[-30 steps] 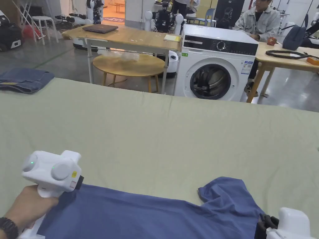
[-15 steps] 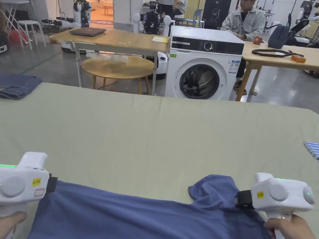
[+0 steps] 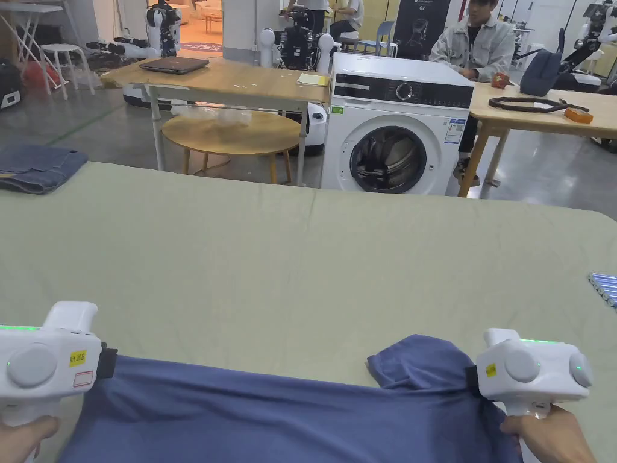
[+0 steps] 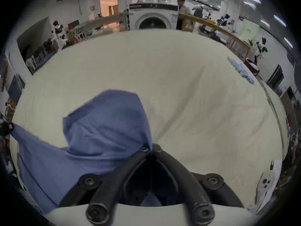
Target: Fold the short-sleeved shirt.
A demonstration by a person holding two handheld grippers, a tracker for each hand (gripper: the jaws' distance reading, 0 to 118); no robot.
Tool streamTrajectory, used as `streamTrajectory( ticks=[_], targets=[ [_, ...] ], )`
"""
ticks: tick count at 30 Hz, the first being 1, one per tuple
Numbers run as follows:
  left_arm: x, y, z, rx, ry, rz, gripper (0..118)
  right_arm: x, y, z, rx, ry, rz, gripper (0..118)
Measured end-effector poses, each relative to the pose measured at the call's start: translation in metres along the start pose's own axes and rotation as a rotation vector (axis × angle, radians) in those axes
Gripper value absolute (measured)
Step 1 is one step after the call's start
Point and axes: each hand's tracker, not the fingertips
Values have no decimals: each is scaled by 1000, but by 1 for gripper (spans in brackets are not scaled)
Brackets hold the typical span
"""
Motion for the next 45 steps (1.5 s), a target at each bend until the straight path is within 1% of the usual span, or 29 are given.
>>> streamTrajectory(
  ticks=[4, 6, 8, 10, 15, 19, 23, 25, 29, 31, 33, 35, 36, 40, 41, 42, 43, 44, 45],
  targets=[
    [-10, 0, 11, 28, -13, 9, 0, -2, -7, 52, 90, 42, 3, 0],
    [-13, -4, 23, 45, -25, 18, 0, -2, -14, 78, 114, 24, 3, 0],
    [-16, -9, 37, 63, -27, 21, 0, -6, -27, 109, 175, 47, 5, 0],
    [-24, -22, 55, 91, -45, 29, 0, -6, -41, 137, 189, 24, 16, 0],
    [-31, -52, 94, 134, -68, 44, 0, -3, -87, 194, 236, 25, 18, 0],
    [-35, -87, 120, 147, -80, 48, 0, 1, -127, 218, 242, 23, 31, 0],
    [-40, -124, 137, 132, -81, 42, 0, 2, -164, 223, 206, 10, 53, 0],
    [-41, -145, 140, 115, -84, 49, 0, 9, -179, 212, 174, 7, 59, 0],
    [-32, -181, 130, -5, -52, 19, 0, 5, -215, 200, 84, -14, 81, 0],
    [-41, -204, 114, -60, -58, 33, 0, 6, -228, 185, 30, -17, 81, 0],
    [-42, -213, 102, -105, -48, 36, 0, 6, -240, 169, -30, -49, 103, 0],
    [-38, -215, 86, -141, -30, 13, 0, 8, -246, 153, -72, -38, 92, 0],
    [-38, -216, 84, -129, -30, 17, 0, 12, -250, 146, -72, -37, 81, 0],
    [-32, -210, 84, -141, -14, -34, 0, 13, -248, 139, -61, -42, 88, 0],
    [-33, -209, 84, -143, -13, -39, 0, 13, -247, 139, -63, -45, 89, 2],
    [-26, -208, 92, -147, -16, -37, 0, 12, -245, 141, -63, -52, 93, 6],
    [-27, -204, 94, -153, -24, -17, 2, 12, -243, 144, -59, -59, 95, 16],
    [-30, -201, 98, -147, -44, 33, 14, 8, -243, 151, -52, -78, 97, 44],
    [-32, -196, 103, -125, -50, 69, 27, 9, -240, 158, -33, -115, 97, 68]
  ],
)
